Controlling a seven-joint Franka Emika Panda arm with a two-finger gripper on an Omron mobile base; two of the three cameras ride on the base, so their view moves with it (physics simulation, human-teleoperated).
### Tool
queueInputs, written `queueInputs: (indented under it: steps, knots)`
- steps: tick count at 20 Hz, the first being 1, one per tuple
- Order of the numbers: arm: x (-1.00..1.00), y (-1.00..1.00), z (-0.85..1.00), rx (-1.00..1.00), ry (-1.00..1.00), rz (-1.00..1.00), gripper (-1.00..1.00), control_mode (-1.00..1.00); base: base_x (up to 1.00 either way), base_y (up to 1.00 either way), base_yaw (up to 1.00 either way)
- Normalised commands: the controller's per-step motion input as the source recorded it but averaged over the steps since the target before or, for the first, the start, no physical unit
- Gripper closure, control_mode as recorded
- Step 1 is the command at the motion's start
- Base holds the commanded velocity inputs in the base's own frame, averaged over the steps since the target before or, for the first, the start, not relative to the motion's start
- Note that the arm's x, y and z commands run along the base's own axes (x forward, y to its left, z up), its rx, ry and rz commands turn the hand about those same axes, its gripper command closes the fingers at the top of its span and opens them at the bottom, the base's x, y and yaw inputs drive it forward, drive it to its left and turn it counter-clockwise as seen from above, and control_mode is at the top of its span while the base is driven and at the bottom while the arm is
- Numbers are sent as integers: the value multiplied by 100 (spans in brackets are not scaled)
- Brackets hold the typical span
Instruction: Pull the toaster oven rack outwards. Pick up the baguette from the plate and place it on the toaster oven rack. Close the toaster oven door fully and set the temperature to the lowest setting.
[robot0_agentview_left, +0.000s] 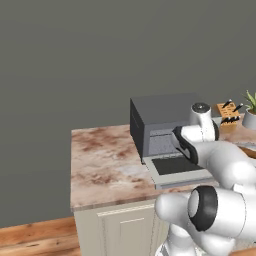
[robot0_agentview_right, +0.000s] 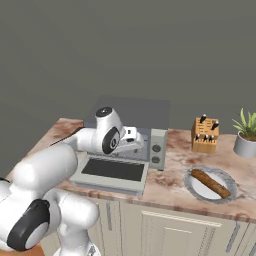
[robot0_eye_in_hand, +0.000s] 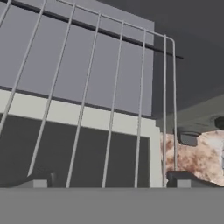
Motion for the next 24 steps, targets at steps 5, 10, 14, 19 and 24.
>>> queueInputs:
  steps: [5, 10, 14, 19, 24]
  knots:
    - [-89, -15, -90, 0, 11, 6, -100, -100, 0, 0, 0]
    - [-88, -20, -81, 1, 11, 6, -100, -100, 0, 0, 0]
    - [-73, -8, -55, 0, 32, 1, -100, -100, 0, 0, 0]
    - [-52, 0, -36, 0, 46, 0, -100, -100, 0, 0, 0]
    - [-46, -4, -22, 2, 23, 0, -100, -100, 0, 0, 0]
